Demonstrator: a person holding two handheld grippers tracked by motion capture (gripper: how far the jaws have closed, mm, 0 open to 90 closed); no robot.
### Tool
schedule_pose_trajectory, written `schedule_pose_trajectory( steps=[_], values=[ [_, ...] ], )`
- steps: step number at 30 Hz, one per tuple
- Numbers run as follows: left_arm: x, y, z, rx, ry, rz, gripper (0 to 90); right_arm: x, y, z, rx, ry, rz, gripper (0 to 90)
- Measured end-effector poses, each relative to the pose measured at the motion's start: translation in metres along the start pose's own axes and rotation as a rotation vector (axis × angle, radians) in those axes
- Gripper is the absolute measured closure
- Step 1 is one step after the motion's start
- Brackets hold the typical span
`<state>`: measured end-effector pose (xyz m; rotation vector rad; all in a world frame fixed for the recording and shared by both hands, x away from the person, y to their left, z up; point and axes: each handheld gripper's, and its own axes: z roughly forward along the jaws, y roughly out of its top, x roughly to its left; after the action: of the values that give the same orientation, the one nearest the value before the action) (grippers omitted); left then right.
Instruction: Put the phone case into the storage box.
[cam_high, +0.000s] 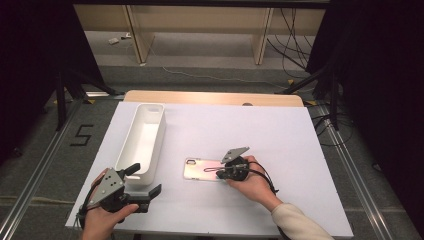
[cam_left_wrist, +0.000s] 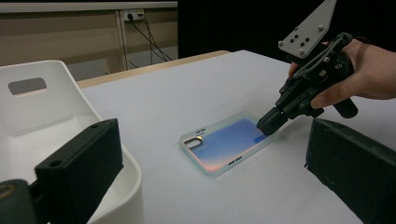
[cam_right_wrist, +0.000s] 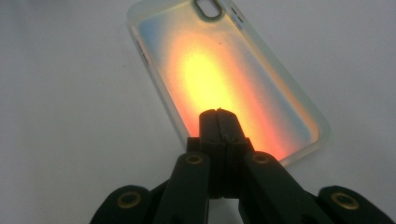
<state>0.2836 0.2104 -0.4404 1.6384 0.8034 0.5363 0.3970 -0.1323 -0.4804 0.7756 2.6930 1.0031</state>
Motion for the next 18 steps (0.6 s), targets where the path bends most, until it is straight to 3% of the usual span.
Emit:
schedule_pose_trajectory(
  steps=[18],
  values=[
    [0.0,0.0,0.0,-0.008,-0.006,-0.002,3.5,0.016,0.006,0.005,0.024,0.039,-0.047,90.0]
  ],
)
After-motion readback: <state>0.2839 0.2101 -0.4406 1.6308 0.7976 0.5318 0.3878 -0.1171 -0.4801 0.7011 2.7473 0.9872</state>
